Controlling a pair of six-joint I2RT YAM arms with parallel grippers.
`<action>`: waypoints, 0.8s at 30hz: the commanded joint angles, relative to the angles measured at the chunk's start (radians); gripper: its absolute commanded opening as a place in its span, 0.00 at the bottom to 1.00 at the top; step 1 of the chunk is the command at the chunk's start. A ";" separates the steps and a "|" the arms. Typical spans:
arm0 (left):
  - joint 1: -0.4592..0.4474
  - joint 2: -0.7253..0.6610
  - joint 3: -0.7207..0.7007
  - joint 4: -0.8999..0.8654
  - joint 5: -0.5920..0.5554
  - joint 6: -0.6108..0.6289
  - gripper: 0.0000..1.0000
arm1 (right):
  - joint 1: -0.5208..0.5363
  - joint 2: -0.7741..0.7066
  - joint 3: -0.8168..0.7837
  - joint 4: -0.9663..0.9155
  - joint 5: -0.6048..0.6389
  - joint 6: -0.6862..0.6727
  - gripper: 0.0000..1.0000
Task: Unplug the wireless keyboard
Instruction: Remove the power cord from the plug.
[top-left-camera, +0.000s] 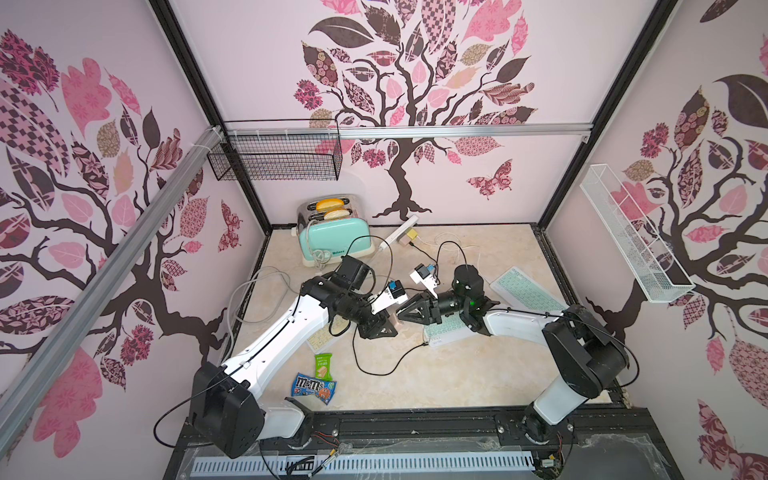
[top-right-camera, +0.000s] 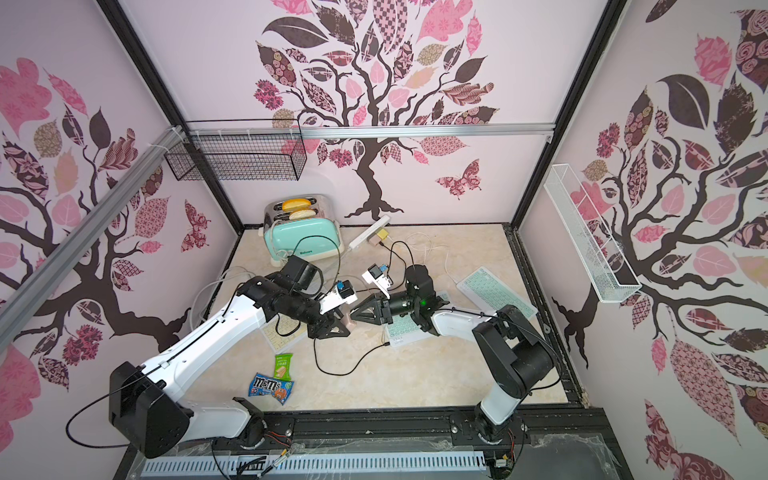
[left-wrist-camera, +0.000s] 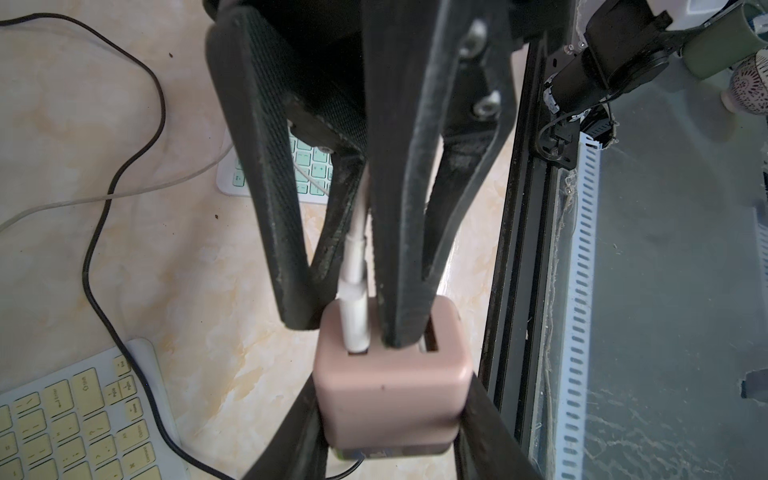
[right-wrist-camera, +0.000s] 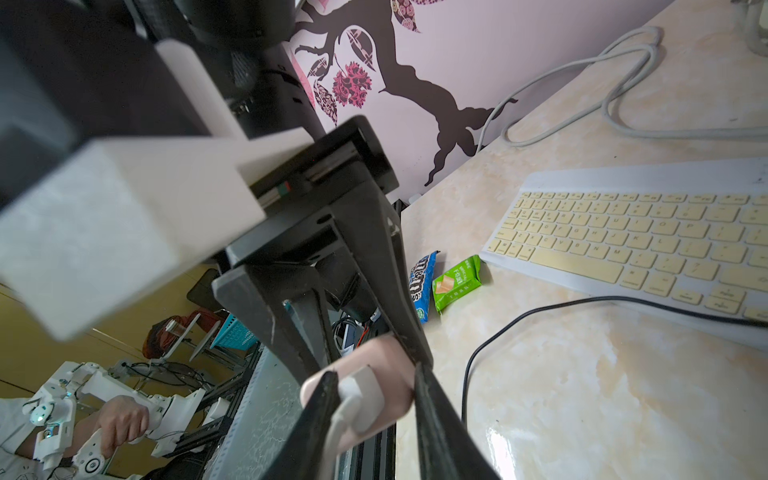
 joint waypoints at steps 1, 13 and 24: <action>0.006 0.006 0.042 -0.003 0.062 0.017 0.00 | 0.012 -0.033 0.046 -0.165 0.005 -0.127 0.25; 0.005 0.050 0.077 -0.070 0.113 0.044 0.00 | 0.014 -0.053 0.116 -0.335 0.020 -0.252 0.05; 0.005 0.039 0.076 -0.071 0.115 0.042 0.00 | 0.014 -0.023 0.152 -0.339 -0.035 -0.240 0.32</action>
